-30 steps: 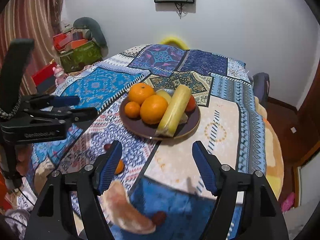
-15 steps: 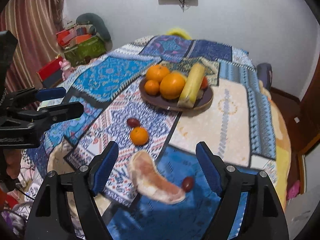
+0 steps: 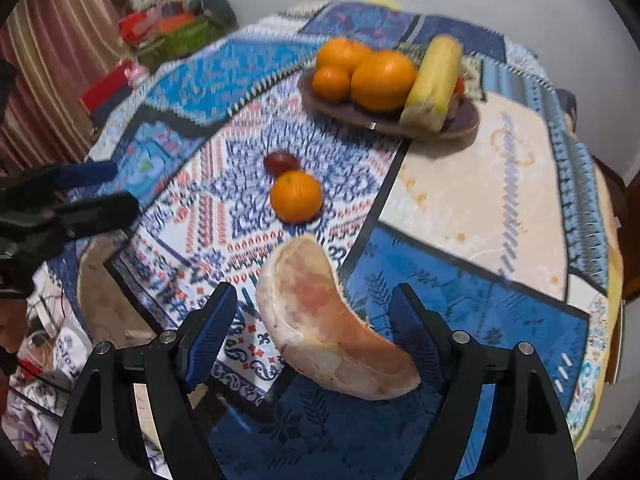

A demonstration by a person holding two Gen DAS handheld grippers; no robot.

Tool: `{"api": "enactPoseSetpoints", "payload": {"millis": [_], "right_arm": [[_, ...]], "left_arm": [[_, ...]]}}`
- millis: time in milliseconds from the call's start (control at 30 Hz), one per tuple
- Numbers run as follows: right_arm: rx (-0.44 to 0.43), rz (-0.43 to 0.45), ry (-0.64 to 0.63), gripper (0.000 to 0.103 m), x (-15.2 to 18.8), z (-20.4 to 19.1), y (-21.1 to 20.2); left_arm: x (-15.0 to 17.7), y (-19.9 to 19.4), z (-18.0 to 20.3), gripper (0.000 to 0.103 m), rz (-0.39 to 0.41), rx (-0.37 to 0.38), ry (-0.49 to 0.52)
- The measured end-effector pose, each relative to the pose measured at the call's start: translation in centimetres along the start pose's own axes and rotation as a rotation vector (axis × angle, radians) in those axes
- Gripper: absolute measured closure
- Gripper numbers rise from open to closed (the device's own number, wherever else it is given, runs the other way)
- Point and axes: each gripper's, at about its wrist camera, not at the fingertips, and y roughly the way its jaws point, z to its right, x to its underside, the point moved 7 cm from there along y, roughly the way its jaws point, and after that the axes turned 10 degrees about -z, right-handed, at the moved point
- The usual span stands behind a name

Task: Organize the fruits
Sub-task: 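Grasp the peeled pomelo segment on the quilt with the right gripper, then carry the pomelo segment over the plate with the right gripper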

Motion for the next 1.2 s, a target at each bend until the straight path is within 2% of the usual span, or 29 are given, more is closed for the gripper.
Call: {"api": "enactPoseSetpoints", "payload": {"millis": [33,167,267,300,333,567,767,900,933,1100,1200], "right_arm": [[0.006,-0.004,-0.003,0.034,0.1,0.0,0.4],[0.038,-0.005,-0.032,0.035,0.4,-0.3,1.2],[0.033,0.001,-0.025,0.046,0.2,-0.2,1.1],[0.027,0.003,-0.020,0.059,0.1,-0.2,0.9],[0.025,0.006,-0.016,0.063,0.0,-0.1,0.8],[-0.044,0.033,0.038,0.064,-0.6,0.5,-0.3],[-0.100,0.128,0.115,0.064,-1.1,2.0,-4.0],[-0.088,0.187,0.146,0.064,-1.1,3.0,-6.4],[-0.085,0.202,0.154,0.064,-1.2,3.4,-7.1],[-0.042,0.270,0.194,0.065,-1.7,5.5,-9.6],[-0.006,0.292,0.211,0.066,-1.9,6.8,-10.4]], "left_arm": [[0.0,0.1,-0.1,0.020,-0.002,0.002,-0.002],[0.0,0.7,-0.3,0.020,-0.016,0.002,-0.007],[-0.2,1.2,-0.2,0.020,-0.032,-0.003,-0.003],[-0.3,1.2,-0.2,0.020,-0.030,-0.006,-0.004],[-0.5,1.3,-0.1,0.020,-0.026,-0.007,-0.004],[-1.7,1.2,0.9,0.020,-0.004,0.002,0.018],[-2.4,2.3,2.4,0.020,-0.020,0.003,0.058],[-2.7,3.2,3.4,0.021,-0.037,0.019,0.076],[-2.9,3.5,3.8,0.022,-0.041,0.021,0.085],[-3.4,4.8,5.2,0.041,-0.073,0.045,0.117],[-3.7,5.8,5.9,0.041,-0.085,0.039,0.130]]}}
